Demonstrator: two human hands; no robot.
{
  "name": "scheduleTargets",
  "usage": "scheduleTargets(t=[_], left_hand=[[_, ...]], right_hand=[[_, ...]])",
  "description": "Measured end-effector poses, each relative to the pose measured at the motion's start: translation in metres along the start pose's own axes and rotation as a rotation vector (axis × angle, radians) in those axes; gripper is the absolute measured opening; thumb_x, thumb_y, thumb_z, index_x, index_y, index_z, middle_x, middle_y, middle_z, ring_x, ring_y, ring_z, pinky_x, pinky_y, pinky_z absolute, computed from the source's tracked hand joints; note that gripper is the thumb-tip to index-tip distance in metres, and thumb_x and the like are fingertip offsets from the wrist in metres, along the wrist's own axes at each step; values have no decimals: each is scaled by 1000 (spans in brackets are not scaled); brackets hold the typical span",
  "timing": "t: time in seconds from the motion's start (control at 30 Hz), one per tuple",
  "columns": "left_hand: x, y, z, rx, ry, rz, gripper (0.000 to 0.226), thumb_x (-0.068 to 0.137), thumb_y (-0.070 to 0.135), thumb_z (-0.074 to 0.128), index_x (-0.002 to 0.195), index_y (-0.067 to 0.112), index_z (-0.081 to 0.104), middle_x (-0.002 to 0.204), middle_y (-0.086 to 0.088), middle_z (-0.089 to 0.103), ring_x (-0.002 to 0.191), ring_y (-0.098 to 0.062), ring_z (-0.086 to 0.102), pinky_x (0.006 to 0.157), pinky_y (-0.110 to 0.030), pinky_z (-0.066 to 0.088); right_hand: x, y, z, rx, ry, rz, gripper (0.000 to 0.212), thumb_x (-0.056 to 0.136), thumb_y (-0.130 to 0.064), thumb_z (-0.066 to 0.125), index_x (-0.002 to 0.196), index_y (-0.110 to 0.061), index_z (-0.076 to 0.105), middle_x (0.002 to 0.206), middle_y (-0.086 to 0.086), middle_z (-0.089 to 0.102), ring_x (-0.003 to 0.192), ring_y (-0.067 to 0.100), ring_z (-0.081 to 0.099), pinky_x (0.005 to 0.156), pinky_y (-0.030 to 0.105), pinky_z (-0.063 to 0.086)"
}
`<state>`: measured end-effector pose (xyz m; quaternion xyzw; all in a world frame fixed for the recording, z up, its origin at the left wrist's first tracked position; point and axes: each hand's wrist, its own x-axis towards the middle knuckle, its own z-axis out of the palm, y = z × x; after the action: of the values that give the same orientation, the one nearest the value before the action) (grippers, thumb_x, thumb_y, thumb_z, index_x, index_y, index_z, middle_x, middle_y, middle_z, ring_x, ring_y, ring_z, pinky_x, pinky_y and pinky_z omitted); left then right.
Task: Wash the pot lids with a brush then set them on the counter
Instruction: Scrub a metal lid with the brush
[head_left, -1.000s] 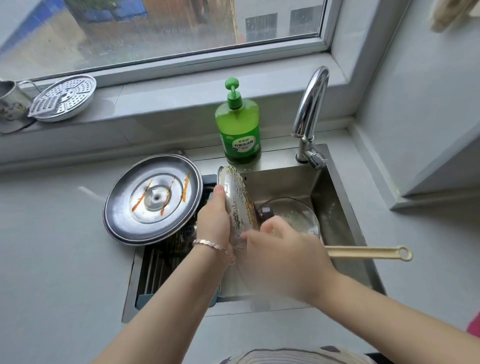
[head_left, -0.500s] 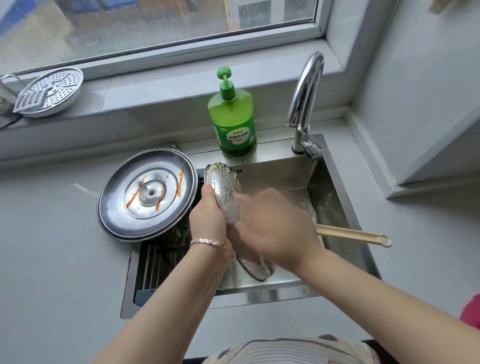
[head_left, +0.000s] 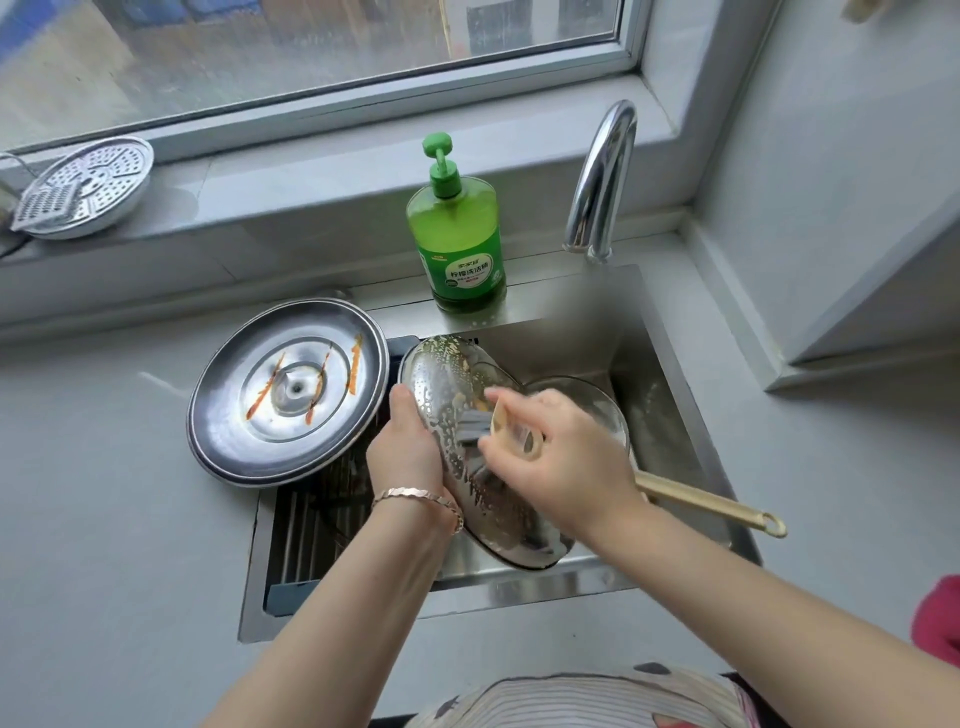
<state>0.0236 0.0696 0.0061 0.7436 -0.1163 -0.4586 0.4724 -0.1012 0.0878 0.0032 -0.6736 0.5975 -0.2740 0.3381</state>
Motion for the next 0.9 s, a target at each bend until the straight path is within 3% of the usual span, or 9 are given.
scheduleTargets(t=[0.13, 0.2, 0.27, 0.33, 0.47, 0.57, 0.63, 0.73, 0.9], left_hand=[[-11, -4, -2, 112, -157, -5, 79, 40, 80, 60, 71, 7, 59, 83, -11, 68, 79, -25, 65, 84, -53, 52], [-15, -6, -3, 107, -230, -10, 54, 54, 52, 80, 75, 5, 61, 75, -10, 70, 70, -23, 66, 73, -42, 56], [-14, -6, -6, 68, -266, -2, 15, 70, 14, 78, 74, 6, 66, 63, -7, 69, 57, -19, 66, 59, -30, 57], [-13, -3, -12, 69, -299, 36, 10, 71, 0, 74, 70, 8, 67, 60, -7, 69, 55, -19, 67, 56, -29, 56], [-14, -4, -16, 145, -379, 142, 17, 69, -7, 73, 66, 9, 68, 63, -9, 70, 61, -24, 66, 62, -34, 55], [-11, -2, -20, 85, -408, 116, 16, 69, -9, 71, 72, 7, 68, 65, -11, 70, 62, -25, 67, 63, -35, 56], [-8, 1, -22, 60, -446, 113, 17, 65, -8, 75, 73, 6, 69, 68, -12, 71, 62, -25, 68, 62, -34, 57], [-11, 1, -24, 145, -491, 155, 17, 53, 1, 78, 64, 10, 69, 67, -11, 71, 63, -25, 68, 62, -35, 56], [-14, -2, -25, 245, -552, 196, 12, 54, 2, 75, 56, 12, 70, 64, -8, 70, 60, -23, 67, 60, -35, 57]], right_hand=[[16, 19, 1, -26, -10, 200, 29, 88, -45, 49, 116, -41, 55, 92, -11, 51, 88, 16, 57, 72, 29, 42], [21, 23, 6, -80, -15, 227, 31, 89, -48, 47, 118, -40, 53, 99, -7, 49, 94, 19, 57, 75, 30, 42], [14, 17, 10, -73, -19, 165, 42, 89, -52, 45, 130, -41, 47, 104, -9, 46, 95, 16, 55, 78, 30, 42], [13, 13, 4, -16, -19, 145, 44, 89, -52, 46, 131, -38, 48, 104, -9, 47, 94, 13, 54, 79, 31, 44], [39, 28, -12, 90, 7, 279, 32, 86, -44, 57, 114, -30, 61, 106, -2, 53, 103, 18, 54, 83, 34, 43], [32, 18, -7, 186, 20, 155, 27, 83, -40, 60, 109, -34, 62, 98, -9, 54, 92, 10, 55, 78, 33, 44], [31, 15, -6, 209, 35, 134, 27, 83, -39, 61, 110, -34, 62, 97, -8, 55, 88, 9, 55, 78, 32, 46], [48, 25, -15, 262, 75, 283, 36, 84, -36, 61, 118, -23, 62, 102, -1, 61, 103, 18, 57, 89, 40, 47], [54, -2, -15, 253, 19, 67, 37, 84, -39, 60, 119, -30, 60, 109, -7, 56, 100, 9, 52, 83, 32, 43]])
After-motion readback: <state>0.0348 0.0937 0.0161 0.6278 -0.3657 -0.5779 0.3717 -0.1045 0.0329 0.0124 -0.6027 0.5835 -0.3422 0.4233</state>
